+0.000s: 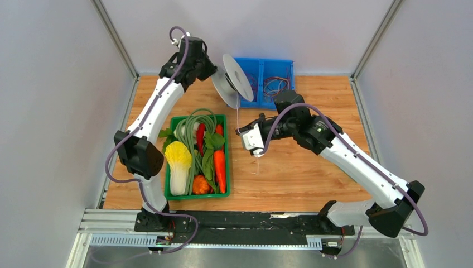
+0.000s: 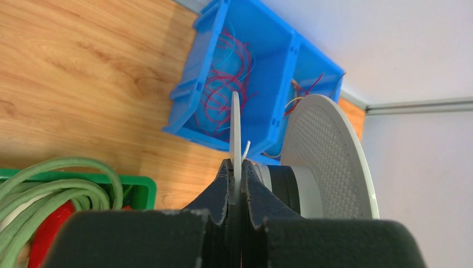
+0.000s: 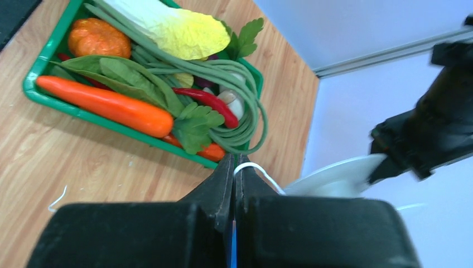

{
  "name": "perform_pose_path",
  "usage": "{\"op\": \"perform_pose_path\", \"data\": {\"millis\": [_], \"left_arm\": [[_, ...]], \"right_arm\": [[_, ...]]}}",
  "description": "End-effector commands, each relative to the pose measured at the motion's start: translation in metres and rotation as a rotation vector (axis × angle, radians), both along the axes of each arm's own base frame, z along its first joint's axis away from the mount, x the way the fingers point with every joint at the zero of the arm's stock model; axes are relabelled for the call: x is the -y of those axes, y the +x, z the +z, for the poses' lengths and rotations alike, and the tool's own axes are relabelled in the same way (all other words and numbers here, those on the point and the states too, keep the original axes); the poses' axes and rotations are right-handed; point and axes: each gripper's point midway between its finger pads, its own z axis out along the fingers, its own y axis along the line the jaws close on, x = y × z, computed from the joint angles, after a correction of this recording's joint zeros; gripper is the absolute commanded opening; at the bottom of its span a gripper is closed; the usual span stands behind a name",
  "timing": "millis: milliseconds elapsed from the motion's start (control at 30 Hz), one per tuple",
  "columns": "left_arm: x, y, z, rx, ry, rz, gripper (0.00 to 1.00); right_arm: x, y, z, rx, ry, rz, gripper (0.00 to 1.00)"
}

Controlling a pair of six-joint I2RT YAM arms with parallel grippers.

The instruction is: Wrap the cables

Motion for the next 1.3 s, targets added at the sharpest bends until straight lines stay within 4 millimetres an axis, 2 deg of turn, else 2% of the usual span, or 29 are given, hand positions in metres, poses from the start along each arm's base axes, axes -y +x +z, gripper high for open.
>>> {"op": "perform_pose_path", "data": {"millis": [0,267,467,633,967,1267], "left_arm": [[0.012,0.005,0.024,0.107,0.076,-0.018,0.0],[0.063,-0.017,-0.015,0.048,0.151,-0.152,0.0],[0.082,-0.043,-0.039,0.026,0.193,-0.252,0.0],[0.086,-0.058,-0.058,0.013,0.229,-0.304,0.0],[0.085,-0.081,-0.072,0.069,0.308,-0.415,0.0],[0.082,-0.087,-0.08,0.106,0.409,-0.467,0.0]], "right_arm": [[-0.021,0.001,0.05,0.15,0.104,0.096,0.0],[-0.038,0.024,0.072,0.23,0.138,0.09,0.0],[-0.031,0.047,0.085,0.276,0.147,0.048,0.0],[-0.023,0.061,0.093,0.308,0.138,0.026,0.0],[0.002,0.089,0.101,0.359,0.108,-0.013,0.0],[0.02,0.116,0.118,0.455,0.091,-0.041,0.0]]}}
